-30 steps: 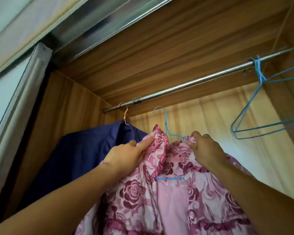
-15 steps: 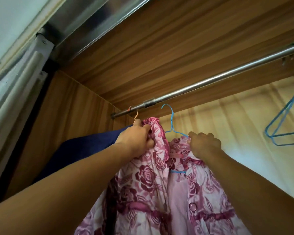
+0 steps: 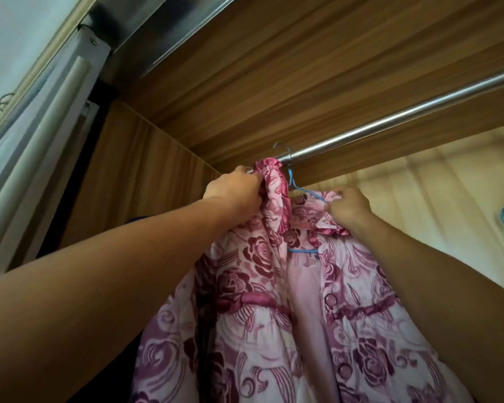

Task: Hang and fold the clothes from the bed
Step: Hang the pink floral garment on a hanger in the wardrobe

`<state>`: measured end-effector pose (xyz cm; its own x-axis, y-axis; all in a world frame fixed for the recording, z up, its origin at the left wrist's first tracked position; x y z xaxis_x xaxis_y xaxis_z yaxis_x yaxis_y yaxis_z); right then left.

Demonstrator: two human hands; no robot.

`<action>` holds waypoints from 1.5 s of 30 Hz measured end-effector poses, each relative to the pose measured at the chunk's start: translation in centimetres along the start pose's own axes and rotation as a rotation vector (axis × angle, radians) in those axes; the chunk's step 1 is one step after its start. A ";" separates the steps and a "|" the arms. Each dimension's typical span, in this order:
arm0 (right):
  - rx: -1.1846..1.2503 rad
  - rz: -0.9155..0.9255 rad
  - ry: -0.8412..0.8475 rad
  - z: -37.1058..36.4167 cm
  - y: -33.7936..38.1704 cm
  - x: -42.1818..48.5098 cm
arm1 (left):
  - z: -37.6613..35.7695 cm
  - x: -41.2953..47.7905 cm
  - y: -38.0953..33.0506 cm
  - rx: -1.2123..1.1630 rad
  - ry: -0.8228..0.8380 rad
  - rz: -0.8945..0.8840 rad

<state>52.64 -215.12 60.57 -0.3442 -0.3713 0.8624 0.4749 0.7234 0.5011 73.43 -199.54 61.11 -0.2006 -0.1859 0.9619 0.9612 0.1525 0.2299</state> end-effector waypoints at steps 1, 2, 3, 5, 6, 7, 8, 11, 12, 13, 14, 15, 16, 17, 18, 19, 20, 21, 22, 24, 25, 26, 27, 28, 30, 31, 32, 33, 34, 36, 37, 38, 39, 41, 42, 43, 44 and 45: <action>0.023 0.010 0.006 -0.3 0.3 -0.3 | 0.1 -0.5 0.5 -0.002 -0.001 0.010; 0.031 0.015 0.021 -0.7 0.3 -0.6 | 0.1 -1.1 1.0 0.000 -0.004 0.020; 0.036 0.020 0.039 -1.0 0.4 -1.1 | 0.1 -1.7 1.2 0.003 -0.008 0.026; 0.031 0.053 0.065 -1.5 1.1 -2.2 | 0.2 -3.0 1.3 -0.002 -0.016 0.019; 0.036 0.098 0.068 -1.7 2.1 -2.8 | 0.2 -3.5 1.2 -0.014 -0.016 0.010; 0.057 0.149 0.068 -1.9 3.4 -3.3 | 0.3 -4.0 1.0 -0.030 -0.015 -0.003; 0.088 0.190 0.068 -2.0 4.8 -3.9 | 0.4 -4.3 0.9 -0.041 -0.013 -0.015; 0.173 0.227 0.041 -1.7 7.6 -4.7 | 1.5 -4.8 1.3 -0.054 -0.021 -0.012; 0.211 0.219 0.030 -1.3 7.9 -4.8 | 1.8 -4.9 1.2 -0.057 -0.012 -0.015; 0.262 0.208 0.022 -0.9 8.2 -4.8 | 2.0 -5.0 1.0 -0.060 -0.001 -0.025; 0.321 0.192 0.017 -0.4 8.5 -4.8 | 2.2 -5.0 0.7 -0.059 0.013 -0.037; 0.380 0.177 0.023 0.0 8.8 -4.6 | 2.4 -5.1 0.3 -0.059 0.029 -0.044; 0.411 0.168 0.038 0.5 9.1 -4.5 | 2.6 -5.3 0.0 -0.057 0.043 -0.046; 0.414 0.171 0.059 0.8 9.3 -4.5 | 2.7 -5.6 -0.2 -0.057 0.055 -0.046; 0.382 0.176 0.082 1.2 9.1 -4.5 | 2.7 -6.1 -0.3 -0.056 0.067 -0.042; 0.344 0.182 0.105 1.5 8.5 -4.7 | 2.6 -6.6 -0.3 -0.050 0.075 -0.037; 0.307 0.181 0.127 1.8 7.7 -5.0 | 2.4 -7.3 -0.2 -0.030 0.076 -0.034; 0.269 0.177 0.150 2.3 6.7 -5.5 | 2.2 -7.9 0.0 0.006 0.076 -0.031; 0.225 0.171 0.168 2.8 5.8 -6.3 | 1.9 -8.6 0.1 0.055 0.080 -0.030; 0.160 0.174 0.196 3.9 4.6 -8.1 | 1.3 -10.3 0.3 0.139 0.081 -0.027; 0.145 0.174 0.214 4.5 4.2 -9.2 | 1.1 -11.3 0.3 0.157 0.063 -0.032; 0.139 0.172 0.239 5.1 4.0 -10.5 | 1.0 -12.3 0.3 0.163 0.034 -0.049; 0.137 0.176 0.269 5.6 3.8 -11.7 | 1.0 -13.3 0.1 0.167 0.008 -0.066; 0.128 0.193 0.300 6.1 3.6 -13.0 | 1.2 -14.3 0.0 0.175 -0.011 -0.075; 0.043 0.253 0.388 6.5 3.1 -15.7 | 1.8 -16.4 -0.6 0.198 -0.012 -0.075; -0.028 0.289 0.446 6.6 2.7 -17.2 | 2.2 -17.5 -1.1 0.205 0.009 -0.077; -0.122 0.321 0.507 6.5 2.3 -18.7 | 2.6 -18.7 -1.7 0.202 0.042 -0.083; -0.226 0.347 0.566 6.6 1.7 -20.3 | 2.9 -20.0 -2.4 0.183 0.092 -0.090; -0.328 0.365 0.614 6.7 1.1 -21.9 | 2.9 -21.4 -3.2 0.152 0.158 -0.097; -0.464 0.366 0.691 7.4 -0.1 -24.8 | 2.8 -24.4 -5.1 0.074 0.308 -0.092; -0.496 0.345 0.723 7.9 -0.9 -26.2 | 2.6 -25.8 -5.9 0.020 0.381 -0.071; -0.515 0.315 0.760 8.5 -1.6 -27.6 | 2.2 -27.3 -6.8 -0.035 0.457 -0.044; -0.532 0.281 0.790 9.1 -2.6 -28.8 | 1.7 -28.8 -7.6 -0.090 0.526 -0.023; -0.566 0.216 0.842 10.4 -4.7 -31.2 | 0.6 -31.6 -9.2 -0.182 0.636 -0.008; -0.589 0.187 0.869 11.1 -5.8 -32.3 | 0.3 -33.0 -10.0 -0.207 0.691 -0.010; -0.612 0.155 0.897 11.9 -6.9 -33.5 | -0.1 -34.4 -10.9 -0.221 0.737 -0.017; -0.641 0.128 0.920 12.9 -7.9 -34.7 | -0.4 -35.9 -11.9 -0.229 0.781 -0.026; -0.680 0.110 0.930 14.0 -8.9 -35.8 | -0.5 -37.1 -13.0 -0.242 0.798 -0.049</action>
<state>49.43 -200.08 24.22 0.3206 -0.8150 0.4828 0.9004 0.4204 0.1119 68.44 -195.16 22.31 -0.1364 -0.8324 0.5371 0.9873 -0.0698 0.1426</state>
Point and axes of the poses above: each hand's wrist, its own x-axis towards the middle knuckle, its own z-axis out of the back of the hand, y = z × x, the point moved 8 cm from there along x, towards the middle knuckle, and after that the axes turned 9 degrees about -y, right-handed, at the moved point
